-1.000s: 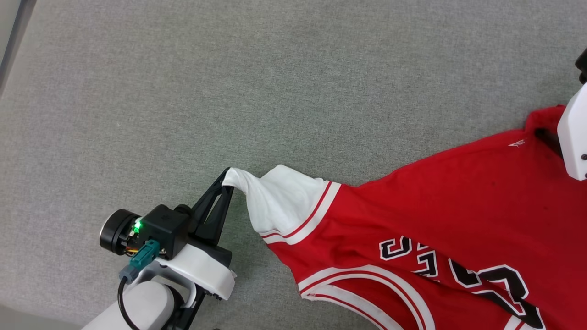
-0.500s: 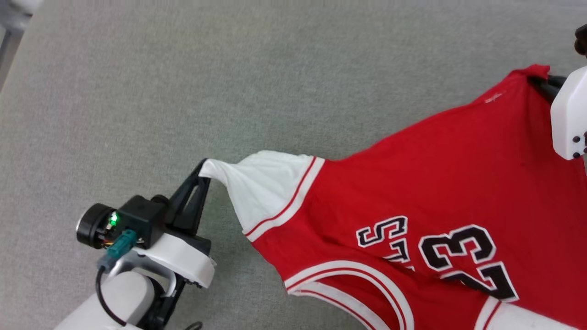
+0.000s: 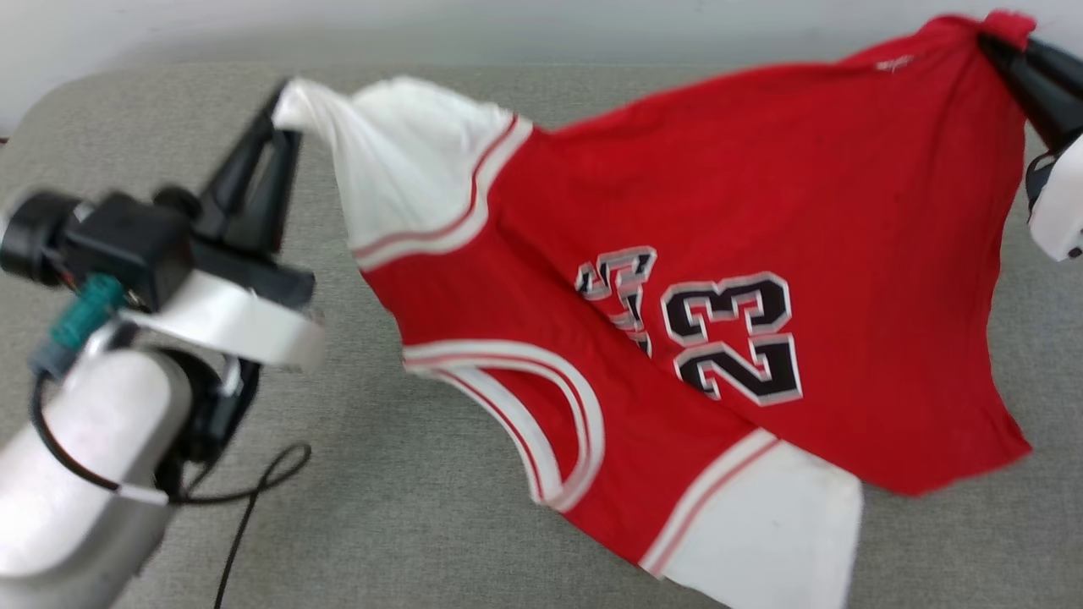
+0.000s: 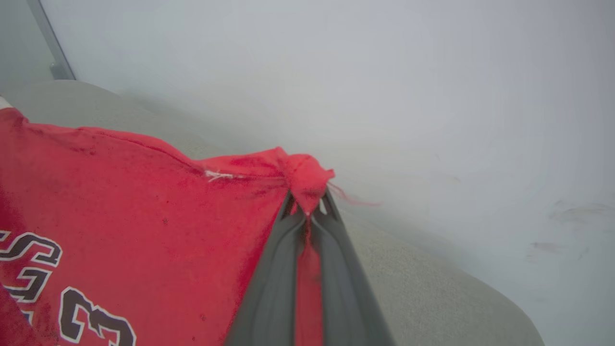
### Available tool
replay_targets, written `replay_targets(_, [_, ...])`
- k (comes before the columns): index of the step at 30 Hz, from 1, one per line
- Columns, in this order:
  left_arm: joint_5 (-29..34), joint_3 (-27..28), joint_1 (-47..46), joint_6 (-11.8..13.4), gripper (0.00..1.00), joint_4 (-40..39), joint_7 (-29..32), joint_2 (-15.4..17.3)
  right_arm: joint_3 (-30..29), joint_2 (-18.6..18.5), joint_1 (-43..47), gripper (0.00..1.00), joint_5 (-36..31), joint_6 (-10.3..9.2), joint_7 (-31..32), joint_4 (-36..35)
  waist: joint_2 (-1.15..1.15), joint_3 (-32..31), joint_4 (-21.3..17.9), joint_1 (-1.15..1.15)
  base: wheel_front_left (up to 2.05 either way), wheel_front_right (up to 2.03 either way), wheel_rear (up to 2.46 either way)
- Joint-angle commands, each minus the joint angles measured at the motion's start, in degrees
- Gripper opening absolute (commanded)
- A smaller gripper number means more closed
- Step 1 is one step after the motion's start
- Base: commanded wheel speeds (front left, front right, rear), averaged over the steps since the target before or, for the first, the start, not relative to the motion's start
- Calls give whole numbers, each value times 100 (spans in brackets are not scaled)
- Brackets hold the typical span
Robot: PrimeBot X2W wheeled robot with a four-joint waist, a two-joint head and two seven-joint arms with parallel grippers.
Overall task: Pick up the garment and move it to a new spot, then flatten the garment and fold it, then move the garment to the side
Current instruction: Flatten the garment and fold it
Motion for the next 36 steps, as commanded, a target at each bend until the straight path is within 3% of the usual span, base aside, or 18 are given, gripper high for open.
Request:
replay_targets(1, [38,53,-222,-46,0,-21,44,41,-81,66,-55,0,-71,-8,-36,-79,0,36,-65,0,0,0,0])
replay_targets(8, [161,214,-1608,-361,0,175,288,-51,-476,290,-543,0,-329,-8,59,-447,0,392,-225,0,0,0,0])
replay_targets(14, [269,262,-3068,-746,0,578,541,-247,-695,508,-1492,0,-691,-8,82,-398,0,846,-339,0,0,0,0])
replay_targets(20, [615,315,-4795,-1113,0,1105,778,-343,-719,644,-2764,0,-1071,-8,110,-17,0,1384,-425,0,0,0,0])
replay_targets(28, [830,366,-6980,-1564,0,2133,812,-765,-630,678,-4621,0,-1458,-9,60,565,0,2061,-321,0,0,0,0])
replay_targets(36, [868,330,-7798,-1763,0,3255,439,-1070,-206,651,-5682,0,-1608,-9,-279,1362,0,2315,-275,0,0,0,0])
